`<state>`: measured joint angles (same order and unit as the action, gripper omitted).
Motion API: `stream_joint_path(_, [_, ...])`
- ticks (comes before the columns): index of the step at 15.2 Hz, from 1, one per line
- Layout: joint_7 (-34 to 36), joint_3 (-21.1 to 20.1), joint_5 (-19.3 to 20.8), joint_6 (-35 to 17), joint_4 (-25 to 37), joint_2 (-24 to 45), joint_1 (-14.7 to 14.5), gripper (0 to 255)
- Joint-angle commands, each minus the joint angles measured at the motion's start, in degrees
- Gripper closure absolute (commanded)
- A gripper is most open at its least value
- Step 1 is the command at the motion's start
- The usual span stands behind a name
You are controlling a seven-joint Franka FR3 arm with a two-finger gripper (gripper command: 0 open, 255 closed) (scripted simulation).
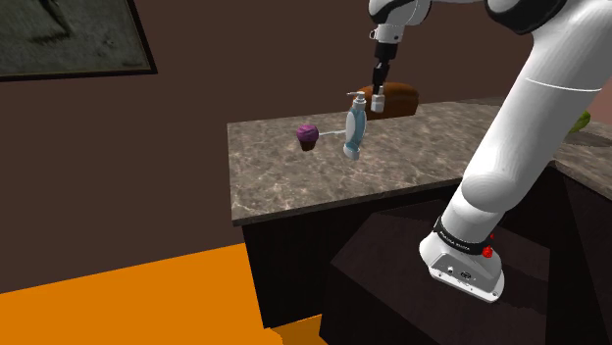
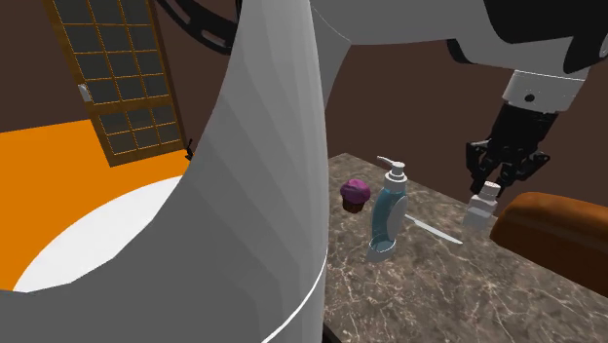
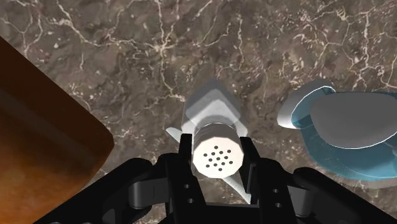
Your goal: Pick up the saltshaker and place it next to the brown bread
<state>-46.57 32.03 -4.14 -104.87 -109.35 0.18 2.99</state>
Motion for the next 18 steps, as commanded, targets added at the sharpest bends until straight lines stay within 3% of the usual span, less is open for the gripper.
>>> stream_joint_path(1, [-0.2, 0.0, -0.2, -1.6, -1.4, 0.3, 0.0, 255])
stream_joint_path(18, [-3.2, 0.0, -3.5, -13.9, -9.7, 5.2, 0.4, 255])
